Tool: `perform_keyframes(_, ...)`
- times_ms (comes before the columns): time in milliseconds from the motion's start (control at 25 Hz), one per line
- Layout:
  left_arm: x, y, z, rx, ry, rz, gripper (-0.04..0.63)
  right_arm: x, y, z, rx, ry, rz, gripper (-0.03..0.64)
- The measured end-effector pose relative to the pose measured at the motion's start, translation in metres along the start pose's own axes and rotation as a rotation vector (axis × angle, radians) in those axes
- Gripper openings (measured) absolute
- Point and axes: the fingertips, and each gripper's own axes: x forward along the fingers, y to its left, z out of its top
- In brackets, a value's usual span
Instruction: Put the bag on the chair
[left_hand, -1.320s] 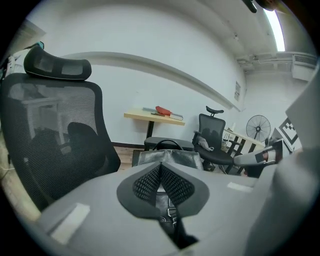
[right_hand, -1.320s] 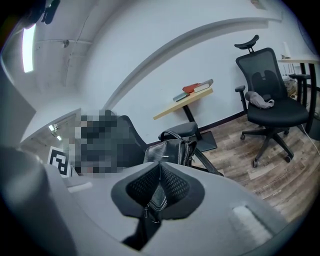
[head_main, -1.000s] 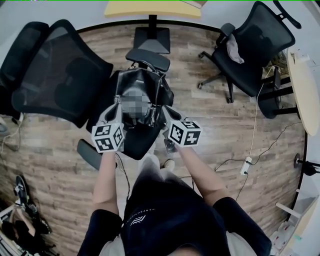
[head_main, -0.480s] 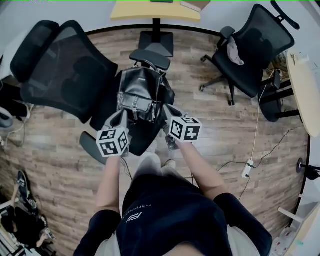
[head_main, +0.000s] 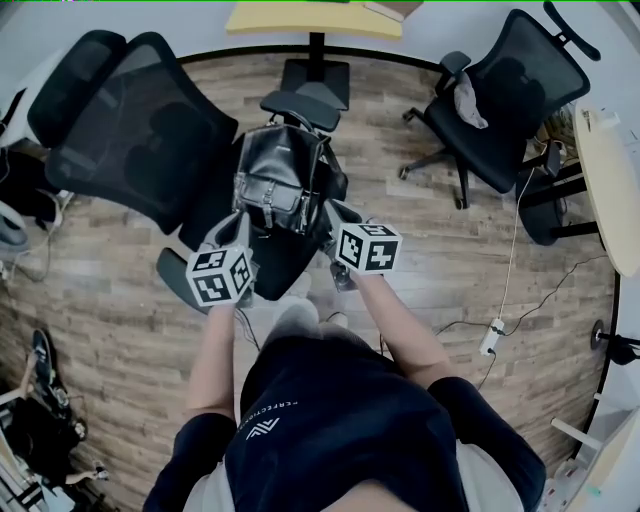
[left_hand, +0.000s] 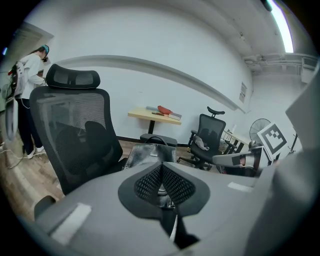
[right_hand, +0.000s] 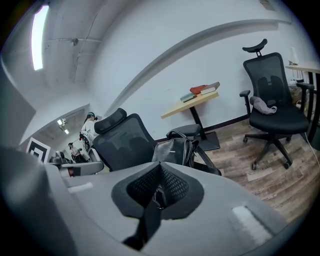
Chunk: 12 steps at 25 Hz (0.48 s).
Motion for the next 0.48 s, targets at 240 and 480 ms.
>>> perform_keyframes(240,-0.0012,-0.001,-0.0045,-0.027,0.011,0.009,0.012,-0.0052,-0.0007,0.0011,-0.004,-0.003,-0.001,0.002)
perform_keyframes(480,-0.0017,-0.002,-0.003,-0.053,0.006,0.006,0.012,-0.0091,-0.0007,0.0034,-0.015,-0.004,-0.006,0.002)
